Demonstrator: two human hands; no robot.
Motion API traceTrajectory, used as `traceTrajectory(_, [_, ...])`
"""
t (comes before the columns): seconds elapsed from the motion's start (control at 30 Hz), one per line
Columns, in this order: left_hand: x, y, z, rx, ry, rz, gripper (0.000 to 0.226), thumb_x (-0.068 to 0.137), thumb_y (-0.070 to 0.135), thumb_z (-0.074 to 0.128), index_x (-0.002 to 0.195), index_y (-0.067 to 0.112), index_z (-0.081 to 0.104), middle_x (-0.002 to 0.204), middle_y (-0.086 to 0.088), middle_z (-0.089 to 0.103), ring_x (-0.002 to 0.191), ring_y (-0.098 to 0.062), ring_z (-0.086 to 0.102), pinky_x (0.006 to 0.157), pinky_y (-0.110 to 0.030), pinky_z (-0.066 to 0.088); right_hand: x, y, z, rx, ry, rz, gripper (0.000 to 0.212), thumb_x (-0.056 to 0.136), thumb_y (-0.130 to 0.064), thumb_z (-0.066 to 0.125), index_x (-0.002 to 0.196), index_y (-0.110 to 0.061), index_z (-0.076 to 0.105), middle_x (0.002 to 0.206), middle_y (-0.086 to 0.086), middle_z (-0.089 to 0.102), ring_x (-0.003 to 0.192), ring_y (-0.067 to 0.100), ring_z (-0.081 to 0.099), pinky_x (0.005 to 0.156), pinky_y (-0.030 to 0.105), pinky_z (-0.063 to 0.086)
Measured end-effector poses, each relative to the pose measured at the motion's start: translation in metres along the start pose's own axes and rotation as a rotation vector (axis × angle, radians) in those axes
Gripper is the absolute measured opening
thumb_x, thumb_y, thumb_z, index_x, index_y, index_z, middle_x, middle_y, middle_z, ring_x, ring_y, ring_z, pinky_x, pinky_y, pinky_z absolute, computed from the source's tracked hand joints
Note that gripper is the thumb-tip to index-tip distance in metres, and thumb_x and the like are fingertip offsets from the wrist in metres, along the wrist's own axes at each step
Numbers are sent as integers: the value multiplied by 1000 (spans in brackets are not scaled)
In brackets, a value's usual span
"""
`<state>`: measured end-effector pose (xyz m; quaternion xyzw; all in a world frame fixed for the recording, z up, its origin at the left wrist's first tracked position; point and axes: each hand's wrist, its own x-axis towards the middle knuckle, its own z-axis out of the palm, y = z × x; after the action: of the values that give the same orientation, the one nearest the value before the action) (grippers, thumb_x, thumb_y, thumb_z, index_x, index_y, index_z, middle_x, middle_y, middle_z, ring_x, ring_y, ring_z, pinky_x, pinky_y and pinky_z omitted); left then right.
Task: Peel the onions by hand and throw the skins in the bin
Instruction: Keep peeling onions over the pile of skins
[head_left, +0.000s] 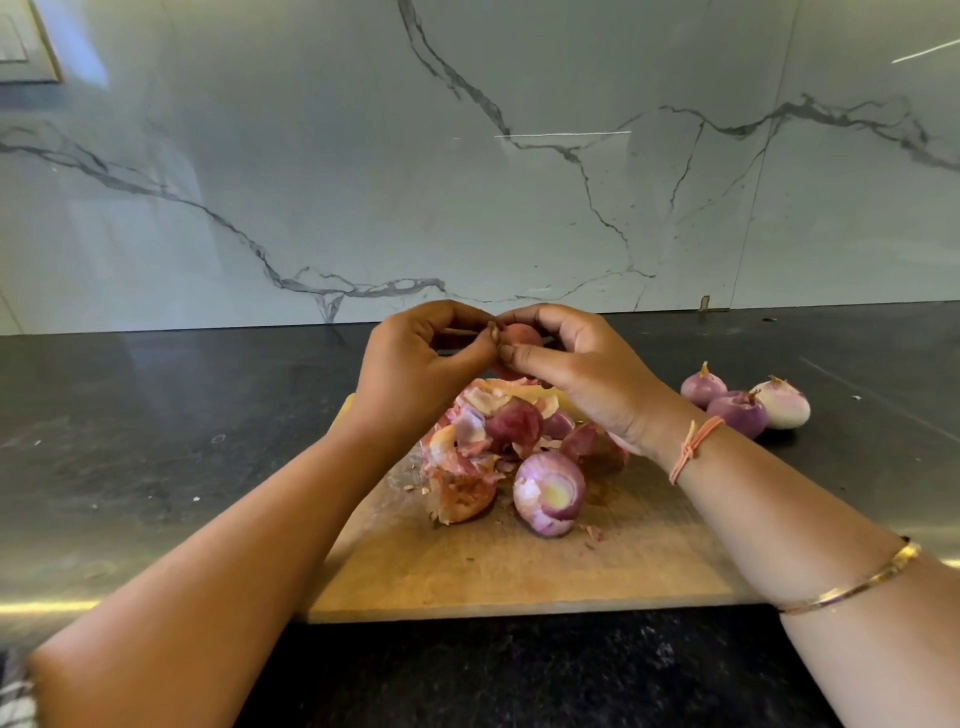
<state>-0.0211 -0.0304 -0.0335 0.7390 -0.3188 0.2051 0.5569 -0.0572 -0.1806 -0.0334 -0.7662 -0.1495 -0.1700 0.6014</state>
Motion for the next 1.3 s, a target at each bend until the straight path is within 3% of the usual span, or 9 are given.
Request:
traceTrajectory(0.17, [2, -1, 2, 90, 73, 34, 14, 85, 7, 67, 84, 21, 70, 73, 18, 65, 64, 9, 63, 60, -6, 47, 0, 0, 3, -108, 42, -39, 21, 87, -9, 67, 107, -13, 66, 103, 5, 69, 97, 17, 66, 88, 28, 55])
traceTrajectory(0.4, [4, -3, 0, 172, 86, 102, 10, 84, 8, 67, 90, 10, 75, 72, 18, 64, 66, 8, 62, 62, -7, 49, 0, -2, 1, -47, 29, -14, 17, 85, -8, 68, 100, -16, 67, 100, 5, 70, 94, 16, 68, 88, 31, 56])
traceTrajectory(0.73, [1, 0, 1, 31, 84, 105, 19, 88, 3, 62, 87, 21, 68, 79, 17, 67, 72, 7, 65, 67, -8, 49, 3, 1, -2, -49, -13, 23, 30, 86, -19, 68, 114, -17, 57, 112, 7, 65, 107, 22, 63, 91, 30, 53])
traceTrajectory(0.9, [1, -2, 1, 29, 77, 19, 26, 88, 9, 61, 80, 33, 68, 76, 20, 68, 76, 4, 65, 75, -16, 54, 1, 1, -1, -383, 94, -148, 35, 82, -17, 73, 110, -12, 53, 100, 0, 63, 91, 15, 62, 80, 26, 53])
traceTrajectory(1.0, [1, -3, -1, 35, 57, 5, 18, 88, 11, 62, 87, 26, 71, 83, 16, 70, 78, 2, 67, 78, -21, 56, 1, 2, -2, -481, 143, -223, 39, 82, -17, 74, 108, -10, 46, 94, 1, 59, 83, 13, 60, 68, 19, 48])
traceTrajectory(1.1, [-1, 0, -1, 39, 10, 31, 16, 87, 9, 64, 92, 22, 71, 85, 14, 71, 77, 2, 67, 75, -17, 55, 2, 3, -3, -543, 116, -253, 42, 82, -16, 74, 110, -9, 43, 90, -1, 56, 76, 13, 57, 62, 17, 45])
traceTrajectory(1.17, [-2, 3, 1, 56, -3, 52, 17, 86, 9, 65, 91, 24, 70, 83, 15, 69, 76, 3, 67, 73, -14, 54, 2, 4, -2, -579, 85, -276, 46, 83, -15, 73, 118, -9, 43, 97, 0, 54, 80, 13, 55, 65, 14, 44])
traceTrajectory(1.23, [-3, 3, 2, 82, 7, 64, 18, 86, 8, 65, 90, 26, 69, 81, 17, 68, 75, 4, 67, 72, -14, 54, 2, 5, -3, -612, 42, -284, 55, 85, -16, 70, 132, -12, 41, 113, 2, 52, 98, 11, 53, 76, 9, 41])
traceTrajectory(1.3, [-3, 2, 3, 126, 19, 79, 19, 85, 8, 65, 90, 26, 70, 80, 20, 67, 75, 5, 66, 72, -12, 53, 3, 6, -3, -672, 19, -300, 59, 86, -17, 69, 137, -11, 41, 127, 6, 50, 115, 14, 50, 91, 14, 38])
